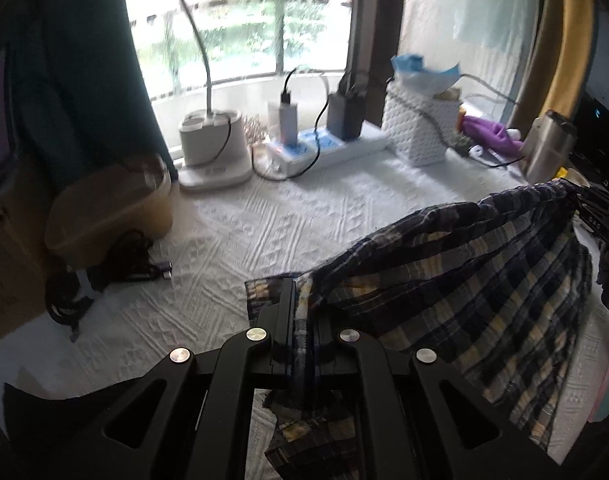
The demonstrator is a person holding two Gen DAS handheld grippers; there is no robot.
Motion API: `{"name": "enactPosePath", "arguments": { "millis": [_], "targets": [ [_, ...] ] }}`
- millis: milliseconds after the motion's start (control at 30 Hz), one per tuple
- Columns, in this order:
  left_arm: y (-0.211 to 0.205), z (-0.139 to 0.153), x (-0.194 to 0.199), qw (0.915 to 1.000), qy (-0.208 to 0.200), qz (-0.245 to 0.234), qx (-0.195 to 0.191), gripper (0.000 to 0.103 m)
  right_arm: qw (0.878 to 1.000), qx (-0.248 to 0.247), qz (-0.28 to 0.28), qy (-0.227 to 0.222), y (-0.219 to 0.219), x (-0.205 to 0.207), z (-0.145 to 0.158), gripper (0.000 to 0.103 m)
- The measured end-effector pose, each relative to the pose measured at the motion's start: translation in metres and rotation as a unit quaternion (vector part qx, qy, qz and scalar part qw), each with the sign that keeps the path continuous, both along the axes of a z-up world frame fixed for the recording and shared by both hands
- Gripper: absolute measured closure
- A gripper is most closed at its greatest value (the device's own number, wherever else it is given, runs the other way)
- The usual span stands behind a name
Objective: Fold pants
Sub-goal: 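Lower the folded pants onto the bedspread and open the left gripper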
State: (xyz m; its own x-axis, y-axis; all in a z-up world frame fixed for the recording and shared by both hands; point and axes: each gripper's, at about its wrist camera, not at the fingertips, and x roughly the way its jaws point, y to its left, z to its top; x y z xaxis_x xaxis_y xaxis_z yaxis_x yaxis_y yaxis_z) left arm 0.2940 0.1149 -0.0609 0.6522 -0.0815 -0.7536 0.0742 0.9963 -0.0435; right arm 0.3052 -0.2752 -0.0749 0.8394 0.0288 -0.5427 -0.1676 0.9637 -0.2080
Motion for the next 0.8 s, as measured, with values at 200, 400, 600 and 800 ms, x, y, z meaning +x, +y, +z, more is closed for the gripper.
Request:
{"name": "enactPosePath", "arguments": {
  "millis": [200,400,600,800],
  "targets": [
    [0.013,-0.025,0.016,0.9994,0.026,0.015,-0.017,0.093,0.999,-0.007,-0.003,0.032,0.008,0.02,-0.017,0.093],
    [0.022,-0.037,0.029,0.9983,0.039,0.038,-0.017,0.083,0.998,-0.018,-0.014,0.053,0.01,0.035,-0.031,0.093],
    [0.042,-0.035,0.031,0.9964,0.044,0.072,-0.006,0.083,0.997,-0.017,-0.027,0.066,0.006,0.04,-0.037,0.093],
    [0.045,-0.029,0.02,0.9961,0.043,0.074,-0.019,0.083,0.996,-0.032,-0.036,0.074,0.004,0.04,-0.035,0.093]
  ]
}}
